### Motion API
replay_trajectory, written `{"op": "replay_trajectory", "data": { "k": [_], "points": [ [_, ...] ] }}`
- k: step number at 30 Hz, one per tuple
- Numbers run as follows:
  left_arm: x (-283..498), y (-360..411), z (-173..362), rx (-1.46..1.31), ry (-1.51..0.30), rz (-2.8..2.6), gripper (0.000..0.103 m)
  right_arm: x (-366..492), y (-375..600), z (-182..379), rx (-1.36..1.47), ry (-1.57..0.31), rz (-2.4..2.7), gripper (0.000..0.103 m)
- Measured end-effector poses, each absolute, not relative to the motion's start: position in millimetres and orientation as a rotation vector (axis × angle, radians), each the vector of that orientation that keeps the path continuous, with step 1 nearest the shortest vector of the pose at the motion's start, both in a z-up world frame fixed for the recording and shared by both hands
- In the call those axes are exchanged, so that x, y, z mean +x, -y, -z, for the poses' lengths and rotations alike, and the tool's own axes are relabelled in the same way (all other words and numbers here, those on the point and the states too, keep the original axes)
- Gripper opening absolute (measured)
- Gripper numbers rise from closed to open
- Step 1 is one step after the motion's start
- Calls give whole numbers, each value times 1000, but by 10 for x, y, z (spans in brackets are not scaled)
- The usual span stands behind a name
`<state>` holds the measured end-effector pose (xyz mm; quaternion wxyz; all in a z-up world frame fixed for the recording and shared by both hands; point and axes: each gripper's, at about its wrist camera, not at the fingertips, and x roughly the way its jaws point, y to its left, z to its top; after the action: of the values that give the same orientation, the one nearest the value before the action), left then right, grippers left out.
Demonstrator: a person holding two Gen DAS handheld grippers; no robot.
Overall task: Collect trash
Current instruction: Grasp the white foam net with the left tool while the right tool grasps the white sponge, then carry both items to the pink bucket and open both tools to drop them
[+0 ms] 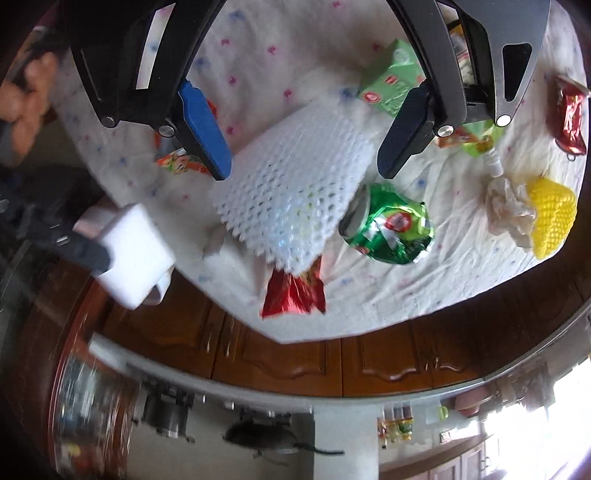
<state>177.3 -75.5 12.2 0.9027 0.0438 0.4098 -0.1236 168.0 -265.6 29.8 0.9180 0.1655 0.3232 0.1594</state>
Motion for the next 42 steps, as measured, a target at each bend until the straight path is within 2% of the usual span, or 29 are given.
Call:
{"op": "replay_trajectory", "data": {
  "k": [3, 6, 7, 8, 9, 11, 25, 42],
  "points": [
    [1905, 824, 54, 117, -899, 251, 81, 1643, 2760, -281, 356, -666, -309, 21],
    [2011, 878, 216, 128, -956, 252, 54, 1612, 2853, -272, 369, -662, -294, 21],
    [2036, 885, 258, 120, -973, 261, 33, 1603, 2872, -268, 371, -660, -289, 21],
    [2057, 890, 293, 113, -989, 269, 26, 1603, 2900, -266, 375, -659, -284, 21],
    [2063, 894, 307, 112, -988, 271, 24, 1601, 2924, -256, 380, -660, -283, 21],
    [2045, 910, 292, 112, -978, 278, 15, 1600, 2957, -250, 384, -659, -278, 21],
    [1708, 918, -420, -23, -842, 395, 13, 1518, 3148, -314, 410, -625, -285, 21],
    [1913, 2024, -608, 40, -840, 581, 13, 1374, 3944, -318, 441, -595, -133, 21]
  ]
}}
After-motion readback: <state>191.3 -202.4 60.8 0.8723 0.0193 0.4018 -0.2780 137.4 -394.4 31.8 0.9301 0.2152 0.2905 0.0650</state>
